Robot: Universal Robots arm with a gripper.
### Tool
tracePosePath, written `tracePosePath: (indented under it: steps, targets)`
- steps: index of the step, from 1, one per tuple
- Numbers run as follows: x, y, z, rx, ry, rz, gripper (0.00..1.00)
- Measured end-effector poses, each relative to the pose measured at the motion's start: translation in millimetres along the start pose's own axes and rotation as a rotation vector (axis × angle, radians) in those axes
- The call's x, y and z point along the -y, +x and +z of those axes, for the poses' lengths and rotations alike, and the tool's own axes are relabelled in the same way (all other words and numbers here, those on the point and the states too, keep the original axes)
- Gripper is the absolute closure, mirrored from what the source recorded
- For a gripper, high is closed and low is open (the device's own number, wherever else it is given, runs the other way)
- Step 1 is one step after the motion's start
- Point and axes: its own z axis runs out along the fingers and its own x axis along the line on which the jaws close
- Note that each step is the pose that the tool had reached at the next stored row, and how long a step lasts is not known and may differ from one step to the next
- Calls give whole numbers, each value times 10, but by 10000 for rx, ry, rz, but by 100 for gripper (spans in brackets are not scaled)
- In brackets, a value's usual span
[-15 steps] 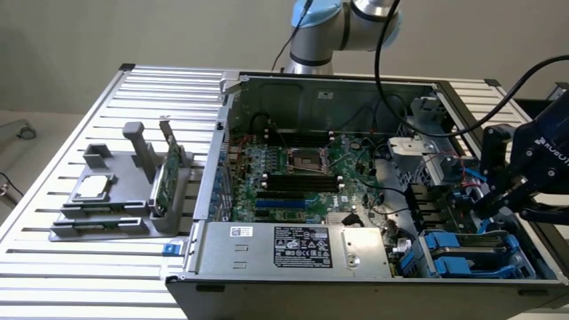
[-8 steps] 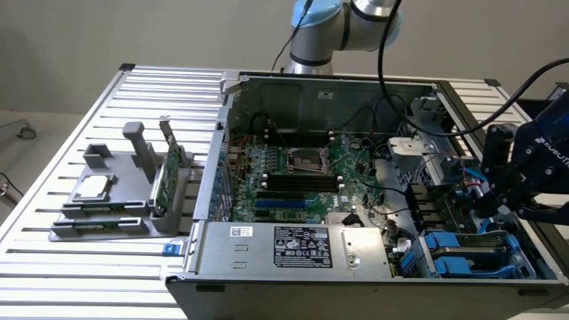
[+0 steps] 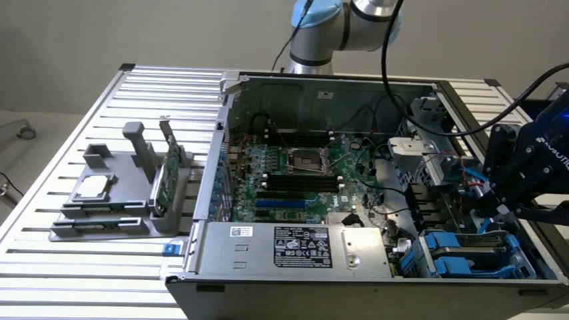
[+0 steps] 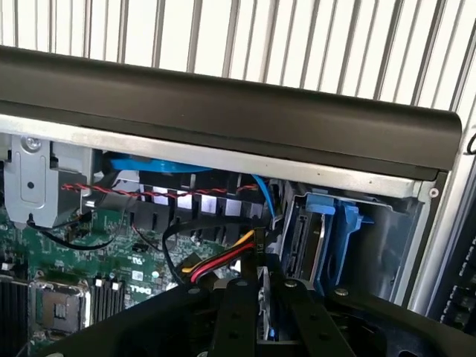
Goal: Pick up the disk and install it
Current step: 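Insert the first disk wire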
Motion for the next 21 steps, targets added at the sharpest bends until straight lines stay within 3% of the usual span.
tracePosePath:
  steps: [3, 5, 12, 14, 19, 21]
  targets:
    - [0, 0, -1, 115, 0, 270, 84]
    - [1, 0, -1, 225, 10, 432, 84]
    - [1, -2, 0, 703, 116, 868, 84]
    - [1, -3, 0, 814, 156, 992, 84]
    - [0, -4, 8, 996, 184, 1249, 84]
    - [0, -4, 10, 1016, 185, 1256, 84]
